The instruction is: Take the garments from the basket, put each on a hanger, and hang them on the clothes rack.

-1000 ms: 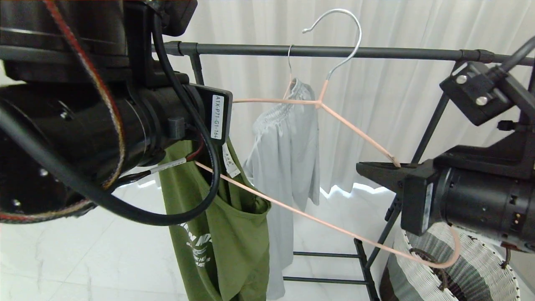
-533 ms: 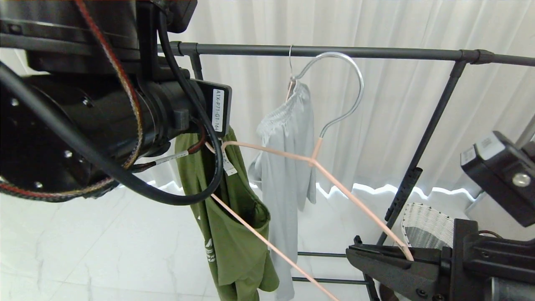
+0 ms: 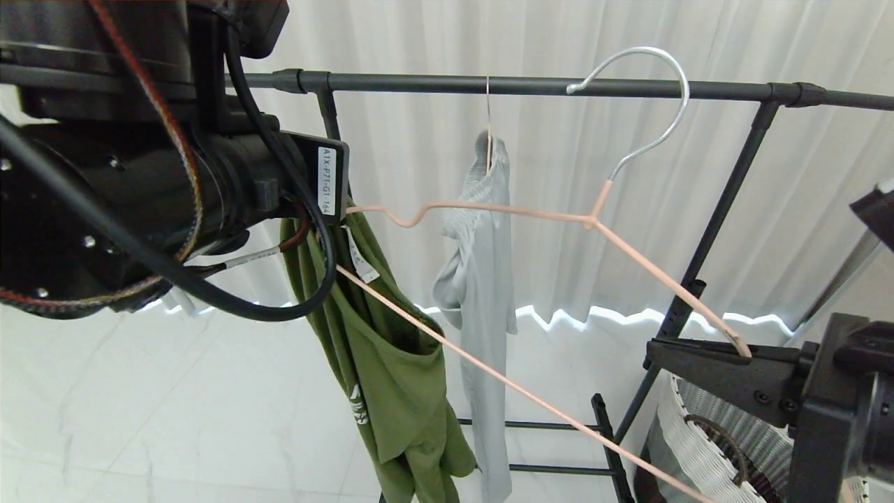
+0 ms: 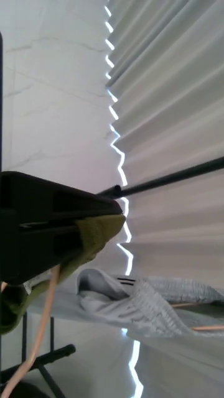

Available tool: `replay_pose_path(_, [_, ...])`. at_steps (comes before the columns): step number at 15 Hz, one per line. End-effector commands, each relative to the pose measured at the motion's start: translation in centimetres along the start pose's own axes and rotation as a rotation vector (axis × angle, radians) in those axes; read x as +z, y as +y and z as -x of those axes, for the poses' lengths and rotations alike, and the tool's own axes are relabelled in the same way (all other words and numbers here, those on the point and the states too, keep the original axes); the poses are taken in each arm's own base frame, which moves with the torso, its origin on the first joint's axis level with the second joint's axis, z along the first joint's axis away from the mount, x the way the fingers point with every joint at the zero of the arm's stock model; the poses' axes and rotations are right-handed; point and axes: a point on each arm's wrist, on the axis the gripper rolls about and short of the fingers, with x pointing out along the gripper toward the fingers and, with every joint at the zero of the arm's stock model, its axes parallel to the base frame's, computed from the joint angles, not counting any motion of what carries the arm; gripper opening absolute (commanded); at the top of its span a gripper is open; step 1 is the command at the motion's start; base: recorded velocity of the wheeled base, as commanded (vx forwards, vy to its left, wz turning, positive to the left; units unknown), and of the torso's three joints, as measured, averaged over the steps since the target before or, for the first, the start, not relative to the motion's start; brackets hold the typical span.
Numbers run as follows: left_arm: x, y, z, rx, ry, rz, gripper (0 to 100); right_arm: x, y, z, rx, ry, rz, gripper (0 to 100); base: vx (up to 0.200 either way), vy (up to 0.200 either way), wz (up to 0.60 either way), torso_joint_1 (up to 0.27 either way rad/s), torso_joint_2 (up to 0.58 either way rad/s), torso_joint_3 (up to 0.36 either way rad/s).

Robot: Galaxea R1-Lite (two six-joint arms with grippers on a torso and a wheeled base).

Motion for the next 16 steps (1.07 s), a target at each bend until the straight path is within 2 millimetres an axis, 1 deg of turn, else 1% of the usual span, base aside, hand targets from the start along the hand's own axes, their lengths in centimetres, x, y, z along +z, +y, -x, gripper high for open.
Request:
replay_pose_path(1, [0.2,-0.4,1.1,-0.044,-0.017,0.004,0,0.4,-0.4,0.3,-0.010,-0.024,-0.003,0,0.000,0.000,0.00,0.000,0.00,0.000])
replay_pose_path(3, [0.3,-1.3,1.8,-0.088,-0.030,0.002,0,0.3,-0.3,-0.1,-0.013,-0.015,0.016,0,0.000,0.000,0.00,0.000,0.00,0.000])
replay_pose_path(6, [0.2,-1.9,2.0,-0.106,-0.027,-0.009,0,0.6,0.0,-0.6,-0.013,-0.041,0.012,0,0.000,0.000,0.00,0.000,0.00,0.000])
replay_pose_path(8, [0.1,-1.6,1.9,-0.094,-0.025,-0.020,0,0.8,-0.5,-0.7,-0.043,-0.045,0.007,0,0.000,0.000,0.00,0.000,0.00,0.000])
replay_pose_path(10, [0.7,-0.1,2.5,-0.073,-0.050,-0.065,0,1.2,-1.7,-0.6,-0.104,-0.064,0.023,0,0.000,0.000,0.00,0.000,0.00,0.000])
replay_pose_path(12, [1.1,0.8,3.0,-0.059,-0.067,-0.086,0,1.4,-2.4,-0.8,-0.139,-0.072,0.030,0,0.000,0.000,0.00,0.000,0.00,0.000])
replay_pose_path(14, [0.9,1.0,3.2,-0.059,-0.065,-0.096,0,1.7,-2.4,-0.9,-0.145,-0.079,0.028,0,0.000,0.000,0.00,0.000,0.00,0.000])
replay_pose_path(16, [0.1,0.8,3.0,-0.062,-0.043,-0.123,0,2.3,-2.6,-0.9,-0.157,-0.098,0.019,0,0.000,0.000,0.00,0.000,0.00,0.000])
